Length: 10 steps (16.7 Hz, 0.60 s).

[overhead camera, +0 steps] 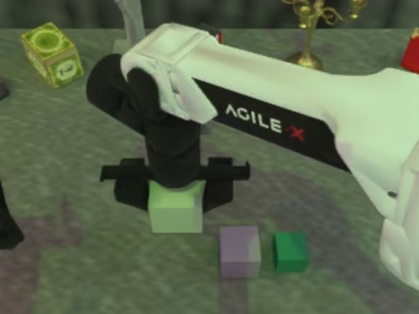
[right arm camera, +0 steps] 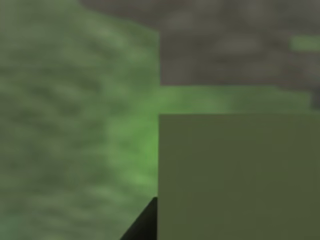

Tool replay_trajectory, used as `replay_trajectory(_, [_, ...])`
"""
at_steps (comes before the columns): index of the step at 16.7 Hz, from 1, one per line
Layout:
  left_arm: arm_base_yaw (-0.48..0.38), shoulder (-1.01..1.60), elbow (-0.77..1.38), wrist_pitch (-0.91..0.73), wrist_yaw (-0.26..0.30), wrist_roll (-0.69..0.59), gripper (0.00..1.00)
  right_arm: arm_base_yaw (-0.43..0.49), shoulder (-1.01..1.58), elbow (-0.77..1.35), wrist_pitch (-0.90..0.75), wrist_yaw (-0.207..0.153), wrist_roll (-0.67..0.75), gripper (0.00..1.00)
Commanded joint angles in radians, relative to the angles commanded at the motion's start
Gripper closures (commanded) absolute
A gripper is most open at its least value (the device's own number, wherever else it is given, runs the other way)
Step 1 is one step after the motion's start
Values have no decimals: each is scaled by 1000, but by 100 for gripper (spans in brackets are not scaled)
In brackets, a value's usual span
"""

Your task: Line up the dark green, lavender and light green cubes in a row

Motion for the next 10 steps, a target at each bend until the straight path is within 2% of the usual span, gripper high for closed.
replay_trajectory(4, [0, 0, 0, 0, 0, 0, 0, 101, 2, 20, -13, 1, 97, 100])
replay_trajectory(10, [0, 0, 0, 0, 0, 0, 0, 101, 0, 1, 6, 0, 97, 100])
